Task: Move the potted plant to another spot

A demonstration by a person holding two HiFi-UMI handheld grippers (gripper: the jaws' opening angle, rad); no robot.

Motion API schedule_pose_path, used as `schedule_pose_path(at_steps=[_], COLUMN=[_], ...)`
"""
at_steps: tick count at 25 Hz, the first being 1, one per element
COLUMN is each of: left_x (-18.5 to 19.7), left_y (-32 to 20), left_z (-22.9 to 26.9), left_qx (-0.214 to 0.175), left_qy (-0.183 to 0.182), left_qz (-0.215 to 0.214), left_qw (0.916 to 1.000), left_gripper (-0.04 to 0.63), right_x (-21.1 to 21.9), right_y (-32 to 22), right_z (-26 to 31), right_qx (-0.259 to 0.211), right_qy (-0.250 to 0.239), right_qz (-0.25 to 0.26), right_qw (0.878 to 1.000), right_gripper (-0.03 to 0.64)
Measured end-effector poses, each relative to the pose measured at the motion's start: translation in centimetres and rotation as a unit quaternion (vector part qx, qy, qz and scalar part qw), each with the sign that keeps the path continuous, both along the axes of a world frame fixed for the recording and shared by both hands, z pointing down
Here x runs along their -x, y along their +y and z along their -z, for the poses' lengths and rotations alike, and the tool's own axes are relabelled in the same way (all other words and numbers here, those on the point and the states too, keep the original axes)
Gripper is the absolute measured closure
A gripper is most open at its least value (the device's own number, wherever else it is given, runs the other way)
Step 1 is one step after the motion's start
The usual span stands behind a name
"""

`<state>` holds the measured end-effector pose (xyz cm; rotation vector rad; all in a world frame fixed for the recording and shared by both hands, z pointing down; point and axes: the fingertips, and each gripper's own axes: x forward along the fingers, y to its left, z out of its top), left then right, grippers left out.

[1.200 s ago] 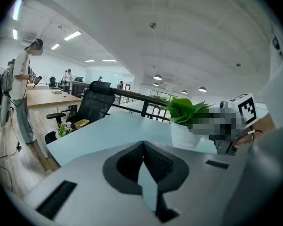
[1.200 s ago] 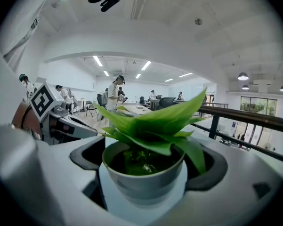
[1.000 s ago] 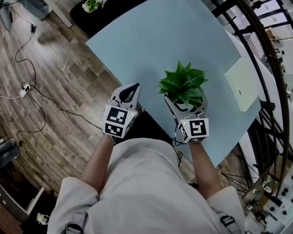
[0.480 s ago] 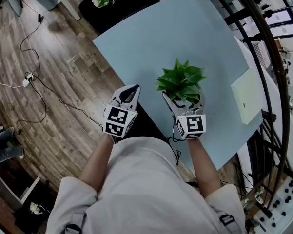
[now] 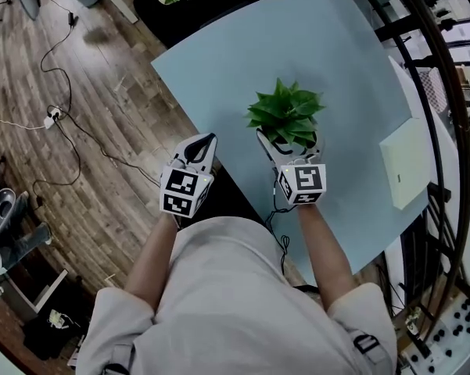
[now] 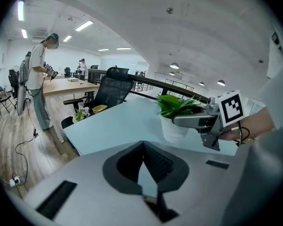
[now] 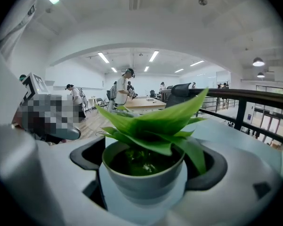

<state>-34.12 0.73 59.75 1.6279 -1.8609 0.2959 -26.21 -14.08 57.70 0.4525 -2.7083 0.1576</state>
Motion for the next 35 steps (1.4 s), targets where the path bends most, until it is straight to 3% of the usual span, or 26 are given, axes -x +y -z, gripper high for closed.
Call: schedule_pose_path(at_steps=[26, 35], left_x=[0.7, 0.6], left_y=[-6.5, -11.1], left_z=[-6.1, -5.8], left_qx=[0.035, 0.016], left_qy=[0.026, 0.031], left_qz=[-0.004, -0.007], left_qw=[0.9990, 0.9994], left_gripper=[0.583, 0.583], right_x=[5.8, 5.8], right_y=[-7.6, -8.9], right_z=[-5.6, -5.4], right_qx=[0.012, 0.016], right_qy=[-0.008, -0.023], right_qz=[-0.017, -0.037], right_qw=[1.000, 0.999], right_gripper=[0.095, 0.092])
